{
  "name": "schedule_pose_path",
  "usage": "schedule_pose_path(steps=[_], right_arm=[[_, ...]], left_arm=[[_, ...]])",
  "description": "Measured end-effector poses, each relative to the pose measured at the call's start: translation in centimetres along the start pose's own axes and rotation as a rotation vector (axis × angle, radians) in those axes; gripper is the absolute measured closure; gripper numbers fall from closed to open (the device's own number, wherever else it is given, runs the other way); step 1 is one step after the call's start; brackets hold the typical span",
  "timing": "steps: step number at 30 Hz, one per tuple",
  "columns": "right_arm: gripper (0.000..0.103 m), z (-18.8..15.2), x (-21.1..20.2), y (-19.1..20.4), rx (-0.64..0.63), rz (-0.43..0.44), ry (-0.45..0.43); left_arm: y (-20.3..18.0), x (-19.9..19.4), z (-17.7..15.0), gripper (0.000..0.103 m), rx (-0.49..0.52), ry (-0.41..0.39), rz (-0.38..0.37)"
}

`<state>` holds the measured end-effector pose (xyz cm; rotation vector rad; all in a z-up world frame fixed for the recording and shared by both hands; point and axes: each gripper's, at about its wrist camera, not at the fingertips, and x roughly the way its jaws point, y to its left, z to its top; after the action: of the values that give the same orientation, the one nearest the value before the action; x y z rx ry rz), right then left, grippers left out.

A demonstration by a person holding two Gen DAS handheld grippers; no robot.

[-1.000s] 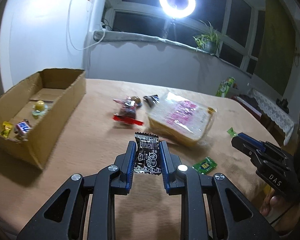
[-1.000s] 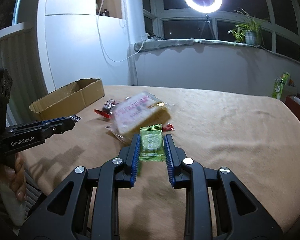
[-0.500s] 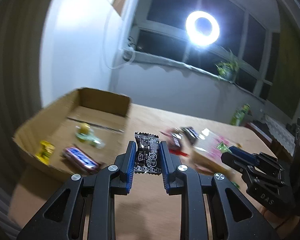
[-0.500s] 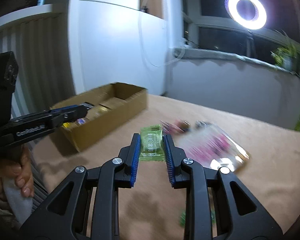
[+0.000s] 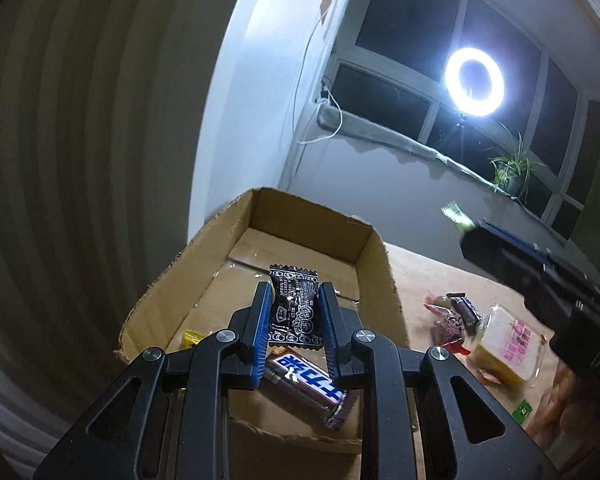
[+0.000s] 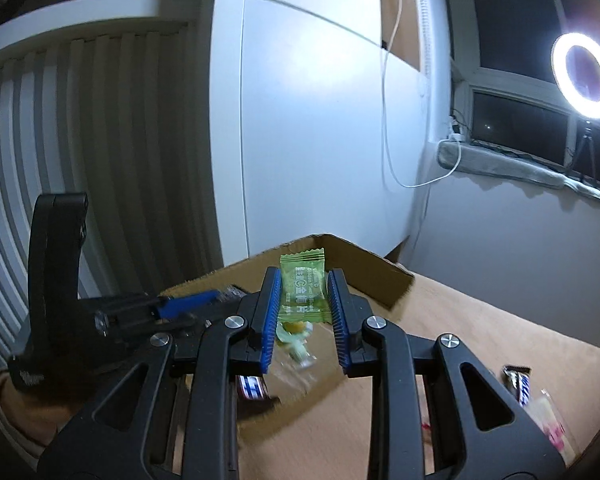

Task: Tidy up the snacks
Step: 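Carry both candies into the cardboard box and open both grippers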

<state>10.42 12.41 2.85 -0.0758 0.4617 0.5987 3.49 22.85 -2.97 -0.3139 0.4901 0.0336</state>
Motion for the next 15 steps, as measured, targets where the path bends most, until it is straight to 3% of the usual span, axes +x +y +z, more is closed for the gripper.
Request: schedule_pose_path(steps=[10, 13, 15], right_arm=[[0.078, 1.9, 5.4, 0.0, 0.007, -0.024, 0.078], [0.078, 1.8, 7.3, 0.1, 0.007, -0.026, 0.139], [0.070, 1.5, 7.3, 0.3, 0.001, -0.056, 0.139]], left_arm=[[1.7, 1.1, 0.6, 0.081, -0.031, 0.068, -0.071], [2.3, 1.6, 0.7, 0.080, -0.044, 0.093, -0.073], [2.2, 1.5, 0.6, 0.077, -0.038, 0.096, -0.087]])
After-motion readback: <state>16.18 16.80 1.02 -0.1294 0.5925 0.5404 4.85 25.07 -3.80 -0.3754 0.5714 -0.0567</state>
